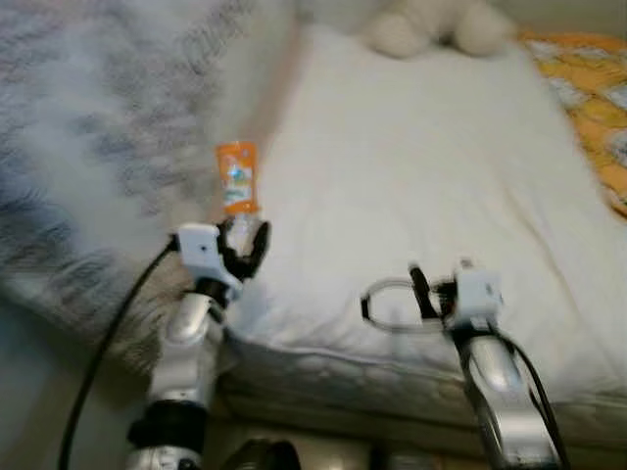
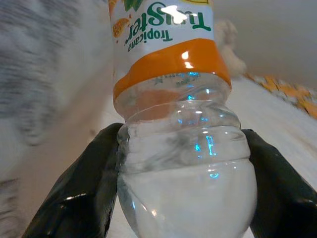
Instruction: Clean up the room
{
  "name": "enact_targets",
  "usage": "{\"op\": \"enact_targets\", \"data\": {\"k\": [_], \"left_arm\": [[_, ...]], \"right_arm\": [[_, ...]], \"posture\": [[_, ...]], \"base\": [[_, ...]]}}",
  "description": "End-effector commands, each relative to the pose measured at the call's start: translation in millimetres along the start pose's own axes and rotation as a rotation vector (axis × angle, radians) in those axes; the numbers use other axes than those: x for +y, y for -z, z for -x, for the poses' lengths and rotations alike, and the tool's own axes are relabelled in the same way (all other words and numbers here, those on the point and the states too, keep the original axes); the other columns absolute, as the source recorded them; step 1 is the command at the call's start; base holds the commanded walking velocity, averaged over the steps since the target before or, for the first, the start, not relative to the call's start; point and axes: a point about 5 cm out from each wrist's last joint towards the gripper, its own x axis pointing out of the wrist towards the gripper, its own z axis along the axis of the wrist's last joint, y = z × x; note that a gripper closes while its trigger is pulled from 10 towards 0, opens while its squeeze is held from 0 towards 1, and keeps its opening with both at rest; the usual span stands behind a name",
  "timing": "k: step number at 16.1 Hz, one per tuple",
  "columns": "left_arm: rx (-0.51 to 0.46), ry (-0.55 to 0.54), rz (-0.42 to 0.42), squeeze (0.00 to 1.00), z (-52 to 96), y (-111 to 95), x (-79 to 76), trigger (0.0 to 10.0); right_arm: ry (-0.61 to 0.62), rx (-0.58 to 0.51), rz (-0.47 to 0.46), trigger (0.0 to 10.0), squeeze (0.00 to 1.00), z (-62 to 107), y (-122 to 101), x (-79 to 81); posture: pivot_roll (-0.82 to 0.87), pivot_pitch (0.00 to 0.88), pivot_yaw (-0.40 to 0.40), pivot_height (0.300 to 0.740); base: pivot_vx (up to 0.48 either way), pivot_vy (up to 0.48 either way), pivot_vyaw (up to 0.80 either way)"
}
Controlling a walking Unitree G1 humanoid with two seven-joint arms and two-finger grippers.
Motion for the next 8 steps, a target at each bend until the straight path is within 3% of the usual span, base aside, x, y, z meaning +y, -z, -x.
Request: {"op": "enact_targets", "data": {"k": [1, 4, 6, 8], "left_arm": [[-0.033, -0.035, -0.001, 0.00, -0.4, -6, 3.4, 10.0], [0.007, -0.091, 0.023, 0.00, 14.0, 3, 1.4, 10.0], [0.032, -0.084, -0.004, 0.00, 26.4, 10, -0.8, 10.0], [0.041, -0.100, 0.016, 0.00, 28.1, 12, -2.7, 10.0]], "right_arm": [[0.023, 0.019, -0.010, 10.0, 0.00, 4.5, 8, -3.8], [0.017, 0.026, 0.003, 10.0, 0.00, 10.8, 14, -1.2], [0.027, 0.047, -0.013, 10.0, 0.00, 18.8, 21, -2.4], [0.027, 0.056, -0.012, 10.0, 0.00, 21.9, 25, -2.5]], "posture": [[-0.18, 0.000, 0.067, 0.719], [-0.20, 0.000, 0.065, 0.719], [-0.21, 0.000, 0.061, 0.719], [-0.21, 0.000, 0.059, 0.719]], "base": [[0.000, -0.480, 0.00], [0.000, -0.477, 0.00], [0.000, -0.472, 0.00], [0.000, -0.467, 0.00]]}}
